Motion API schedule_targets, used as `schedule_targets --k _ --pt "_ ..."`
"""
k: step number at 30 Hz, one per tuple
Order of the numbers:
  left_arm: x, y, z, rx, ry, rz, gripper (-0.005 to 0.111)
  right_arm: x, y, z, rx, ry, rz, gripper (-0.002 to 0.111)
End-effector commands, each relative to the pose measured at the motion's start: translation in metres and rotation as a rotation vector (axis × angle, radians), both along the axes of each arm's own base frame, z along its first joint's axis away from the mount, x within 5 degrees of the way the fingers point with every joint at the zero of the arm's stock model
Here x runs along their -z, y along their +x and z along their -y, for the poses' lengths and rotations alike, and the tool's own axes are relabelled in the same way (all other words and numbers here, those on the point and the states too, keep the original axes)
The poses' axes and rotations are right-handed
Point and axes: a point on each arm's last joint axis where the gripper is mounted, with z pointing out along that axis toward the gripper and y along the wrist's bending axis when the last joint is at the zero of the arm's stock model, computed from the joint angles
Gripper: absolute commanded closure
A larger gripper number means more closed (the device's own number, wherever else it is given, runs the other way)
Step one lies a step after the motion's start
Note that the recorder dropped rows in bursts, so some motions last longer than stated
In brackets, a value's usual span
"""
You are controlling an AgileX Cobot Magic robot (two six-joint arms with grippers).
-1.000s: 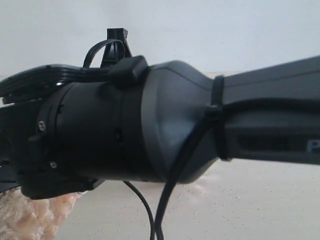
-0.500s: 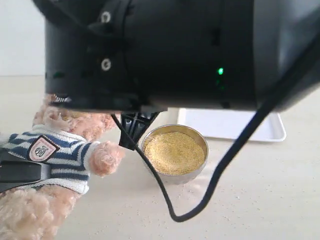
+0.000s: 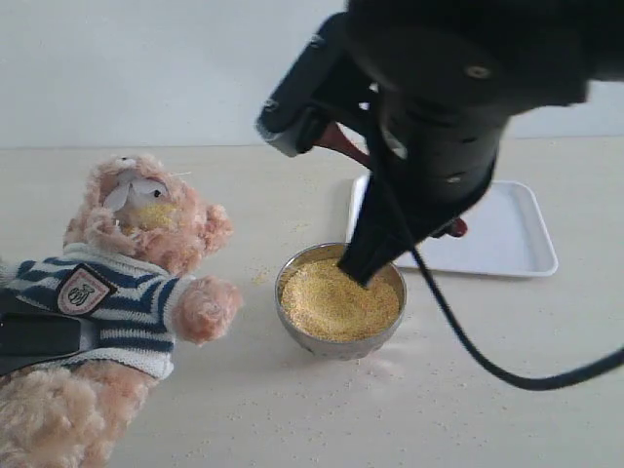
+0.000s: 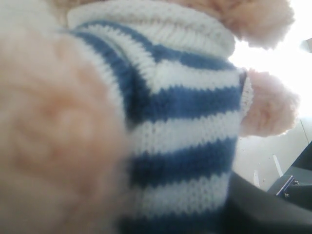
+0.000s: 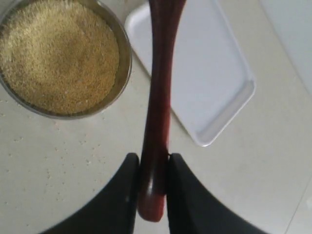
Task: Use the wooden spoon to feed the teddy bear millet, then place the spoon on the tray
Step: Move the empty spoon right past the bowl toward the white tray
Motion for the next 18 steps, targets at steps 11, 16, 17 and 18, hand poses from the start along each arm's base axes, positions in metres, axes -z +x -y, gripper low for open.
schedule_targets --k 11,16,17,18 --pt "-0.001 -0.001 0.001 0.004 -0.027 0.002 0.102 0.047 0.009 0.103 0.382 0.408 -0.057 0.108" --pt "-0.001 -0.001 0.001 0.004 -0.027 0.002 0.102 0.056 0.016 0.122 0.479 0.418 -0.072 0.108" --pt "-0.001 -0.001 0.001 0.004 -0.027 0.002 0.102 0.057 0.017 0.124 0.492 0.43 -0.074 0.108" --pt "-0.001 -0.001 0.001 0.004 -0.027 0.002 0.102 0.059 0.019 0.127 0.506 0.441 -0.076 0.108"
